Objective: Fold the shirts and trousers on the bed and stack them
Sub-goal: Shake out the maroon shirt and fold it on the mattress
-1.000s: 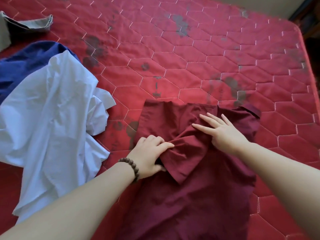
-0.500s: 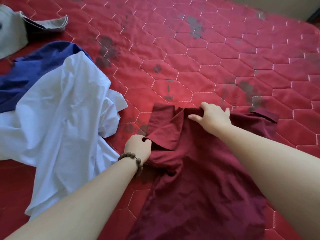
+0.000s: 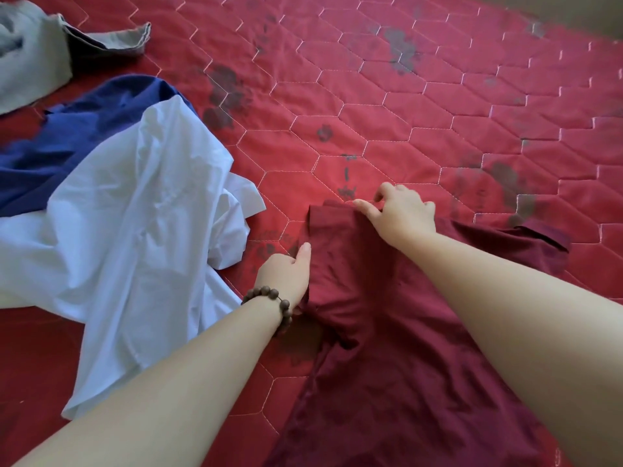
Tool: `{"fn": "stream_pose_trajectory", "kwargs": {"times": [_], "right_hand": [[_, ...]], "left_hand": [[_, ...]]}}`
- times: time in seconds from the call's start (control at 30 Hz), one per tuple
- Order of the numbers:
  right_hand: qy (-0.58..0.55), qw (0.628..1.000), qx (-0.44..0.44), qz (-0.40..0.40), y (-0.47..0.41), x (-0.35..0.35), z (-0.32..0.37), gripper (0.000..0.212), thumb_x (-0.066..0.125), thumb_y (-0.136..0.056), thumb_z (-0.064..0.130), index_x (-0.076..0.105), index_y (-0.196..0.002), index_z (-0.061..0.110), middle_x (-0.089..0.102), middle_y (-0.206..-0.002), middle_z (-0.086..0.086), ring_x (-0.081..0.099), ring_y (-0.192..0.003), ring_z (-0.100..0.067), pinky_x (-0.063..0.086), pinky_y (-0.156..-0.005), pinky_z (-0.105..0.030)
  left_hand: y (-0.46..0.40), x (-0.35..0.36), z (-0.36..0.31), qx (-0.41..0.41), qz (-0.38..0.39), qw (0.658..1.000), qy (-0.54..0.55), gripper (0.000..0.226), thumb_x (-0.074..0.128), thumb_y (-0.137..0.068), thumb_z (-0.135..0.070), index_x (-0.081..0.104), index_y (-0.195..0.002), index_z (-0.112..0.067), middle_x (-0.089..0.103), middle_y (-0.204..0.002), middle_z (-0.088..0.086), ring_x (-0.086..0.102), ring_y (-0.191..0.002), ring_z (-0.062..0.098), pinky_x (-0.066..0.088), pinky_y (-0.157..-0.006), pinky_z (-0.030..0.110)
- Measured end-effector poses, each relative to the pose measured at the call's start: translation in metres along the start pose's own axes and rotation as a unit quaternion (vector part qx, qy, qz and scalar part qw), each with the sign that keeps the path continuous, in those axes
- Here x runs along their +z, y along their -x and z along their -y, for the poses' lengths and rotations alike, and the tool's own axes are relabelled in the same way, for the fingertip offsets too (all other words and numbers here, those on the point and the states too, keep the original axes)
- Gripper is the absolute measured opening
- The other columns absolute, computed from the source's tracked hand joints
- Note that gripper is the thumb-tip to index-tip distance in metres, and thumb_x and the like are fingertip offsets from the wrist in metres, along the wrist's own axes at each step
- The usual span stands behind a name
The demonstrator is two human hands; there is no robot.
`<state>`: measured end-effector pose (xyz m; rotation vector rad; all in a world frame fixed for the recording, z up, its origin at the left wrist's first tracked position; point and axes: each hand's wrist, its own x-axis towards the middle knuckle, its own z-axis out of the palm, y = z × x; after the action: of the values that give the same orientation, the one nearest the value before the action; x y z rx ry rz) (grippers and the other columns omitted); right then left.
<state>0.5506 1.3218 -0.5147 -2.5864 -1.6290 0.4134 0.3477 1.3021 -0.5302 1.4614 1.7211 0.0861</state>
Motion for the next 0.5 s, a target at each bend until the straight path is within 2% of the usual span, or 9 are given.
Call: {"fn": "stream_pose_trajectory", "kwargs": {"times": [0.07, 0.13, 0.23, 0.33, 0.37, 0.43, 0.5], "right_hand": [[-0.028, 0.999, -0.018, 0.024, 0.001, -0.002, -0.013, 0.054, 0.046, -0.088, 0.065, 0.052, -0.124, 0.025, 0.051, -0.13, -0.002, 0.042, -0.124, -0.027, 0.031, -0.103, -0.048], [-0.049, 0.997, -0.05, 0.043, 0.003, -0.005, -0.033, 0.055, 0.049, -0.09, 0.059, 0.049, -0.134, 0.026, 0.046, -0.139, -0.002, 0.039, -0.129, -0.026, 0.028, -0.11, -0.05], [-0.05, 0.994, -0.077, 0.053, 0.004, -0.011, -0.068, 0.054, 0.053, -0.092, 0.052, 0.047, -0.139, 0.026, 0.041, -0.146, -0.001, 0.036, -0.135, -0.024, 0.024, -0.113, -0.054], [-0.007, 0.998, -0.039, 0.051, 0.005, -0.019, -0.107, 0.052, 0.055, -0.094, 0.042, 0.044, -0.142, 0.026, 0.036, -0.151, -0.002, 0.03, -0.14, -0.023, 0.018, -0.115, -0.054], [0.01, 0.998, -0.025, 0.048, 0.006, -0.022, -0.12, 0.051, 0.057, -0.094, 0.038, 0.044, -0.142, 0.026, 0.036, -0.151, -0.003, 0.03, -0.14, -0.024, 0.019, -0.115, -0.053], [0.03, 0.998, -0.005, 0.05, 0.007, -0.027, -0.144, 0.048, 0.058, -0.094, 0.034, 0.046, -0.14, 0.025, 0.039, -0.149, -0.004, 0.034, -0.137, -0.026, 0.024, -0.113, -0.052], [0.042, 0.997, 0.012, 0.061, 0.009, -0.032, -0.163, 0.044, 0.059, -0.093, 0.033, 0.05, -0.136, 0.027, 0.045, -0.144, -0.004, 0.04, -0.132, -0.028, 0.027, -0.111, -0.052]], "left_hand": [[0.004, -0.001, 0.003, 0.049, -0.056, 0.996, -0.047, 0.05, 0.045, -0.092, -0.053, 0.047, -0.059, -0.016, 0.051, -0.061, 0.0, 0.053, -0.067, 0.024, 0.037, -0.059, 0.031], [0.005, -0.001, 0.001, 0.091, -0.114, 0.988, -0.053, 0.029, 0.058, -0.087, -0.049, 0.058, -0.091, -0.021, 0.057, -0.091, 0.001, 0.056, -0.087, 0.023, 0.045, -0.072, 0.033], [-0.007, 0.004, -0.015, 0.149, -0.101, 0.983, -0.024, 0.058, 0.069, -0.083, -0.038, 0.045, -0.13, -0.014, 0.048, -0.129, 0.009, 0.047, -0.118, 0.026, 0.039, -0.098, 0.036], [-0.026, 0.011, -0.044, 0.214, -0.069, 0.972, -0.07, 0.084, 0.071, -0.082, -0.04, 0.025, -0.148, -0.016, 0.031, -0.15, 0.006, 0.031, -0.135, 0.028, 0.028, -0.109, 0.037], [-0.032, 0.014, -0.054, 0.246, -0.062, 0.959, -0.129, 0.088, 0.07, -0.082, -0.043, 0.019, -0.15, -0.02, 0.024, -0.155, 0.002, 0.024, -0.14, 0.027, 0.025, -0.112, 0.039], [-0.044, 0.022, -0.069, 0.326, -0.041, 0.908, -0.26, 0.083, 0.064, -0.086, -0.046, 0.015, -0.151, -0.03, 0.014, -0.159, -0.006, 0.01, -0.146, 0.022, 0.013, -0.118, 0.045], [-0.054, 0.029, -0.081, 0.387, -0.001, 0.864, -0.32, 0.07, 0.06, -0.089, -0.042, 0.025, -0.148, -0.031, 0.023, -0.156, -0.009, 0.013, -0.145, 0.018, 0.009, -0.118, 0.044]]}}
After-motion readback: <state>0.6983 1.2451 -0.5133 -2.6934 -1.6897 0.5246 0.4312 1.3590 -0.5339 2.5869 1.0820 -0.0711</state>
